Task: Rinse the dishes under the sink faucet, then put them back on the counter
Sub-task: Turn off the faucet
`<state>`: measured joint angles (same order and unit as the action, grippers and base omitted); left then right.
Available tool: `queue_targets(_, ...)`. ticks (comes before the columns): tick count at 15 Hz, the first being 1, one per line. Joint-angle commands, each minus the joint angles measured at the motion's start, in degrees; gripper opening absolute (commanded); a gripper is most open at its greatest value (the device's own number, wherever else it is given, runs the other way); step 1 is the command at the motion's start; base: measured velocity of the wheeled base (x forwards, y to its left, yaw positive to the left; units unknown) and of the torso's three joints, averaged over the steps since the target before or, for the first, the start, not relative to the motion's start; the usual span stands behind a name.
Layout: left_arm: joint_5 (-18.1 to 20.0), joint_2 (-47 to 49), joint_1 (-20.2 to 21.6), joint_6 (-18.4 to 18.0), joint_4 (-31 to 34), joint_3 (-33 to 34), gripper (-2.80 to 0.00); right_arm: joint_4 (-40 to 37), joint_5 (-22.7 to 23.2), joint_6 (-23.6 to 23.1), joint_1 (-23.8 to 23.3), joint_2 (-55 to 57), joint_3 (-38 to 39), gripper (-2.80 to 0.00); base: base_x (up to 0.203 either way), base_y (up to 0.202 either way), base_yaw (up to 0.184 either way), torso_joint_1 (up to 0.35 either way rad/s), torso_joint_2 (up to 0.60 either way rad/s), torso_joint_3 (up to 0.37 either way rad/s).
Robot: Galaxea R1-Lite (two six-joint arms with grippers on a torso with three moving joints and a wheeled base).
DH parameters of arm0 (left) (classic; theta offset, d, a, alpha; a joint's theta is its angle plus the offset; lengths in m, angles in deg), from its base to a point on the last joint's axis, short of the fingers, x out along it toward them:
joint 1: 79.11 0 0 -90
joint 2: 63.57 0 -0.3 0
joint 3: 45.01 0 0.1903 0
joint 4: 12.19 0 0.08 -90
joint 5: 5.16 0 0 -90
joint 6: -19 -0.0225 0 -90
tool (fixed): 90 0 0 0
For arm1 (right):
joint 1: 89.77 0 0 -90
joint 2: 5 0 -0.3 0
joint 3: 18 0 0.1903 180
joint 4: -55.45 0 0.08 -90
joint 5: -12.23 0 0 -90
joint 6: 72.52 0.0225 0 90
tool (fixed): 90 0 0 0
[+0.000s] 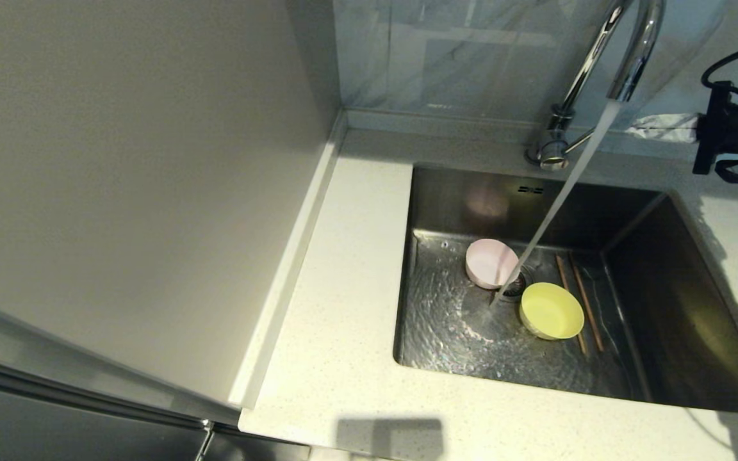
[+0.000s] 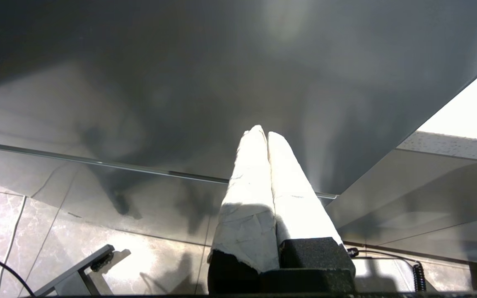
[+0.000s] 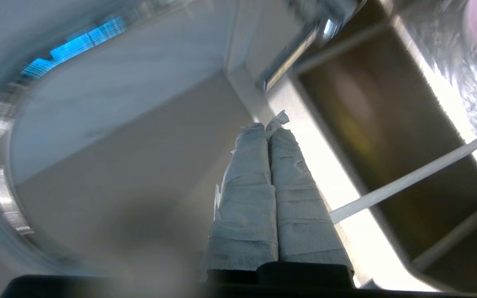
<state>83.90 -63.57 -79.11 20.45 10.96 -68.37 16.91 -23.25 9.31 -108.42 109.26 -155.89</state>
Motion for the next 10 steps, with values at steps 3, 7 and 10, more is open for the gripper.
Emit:
queue_targets(3,0.0,-0.2,0.0,0.0,0.0,0.0,-2.80,-0.2,0.6,2.0,1.5,-1.4,1.3,-2.80,0.000,0.000,0.000,0.000,0.00,0.000)
queue_targets(7,0.0,-0.2,0.0,0.0,0.0,0.0,-2.80,-0.1,1.4,2.0,2.9,-1.6,3.2,-2.80,0.000,0.000,0.000,0.000,0.00,0.000)
queue_targets(10,0.0,-0.2,0.0,0.0,0.0,0.0,-2.80,0.1,1.0,1.8,4.9,-1.2,4.1,-2.80,0.000,0.000,0.000,0.000,0.00,0.000)
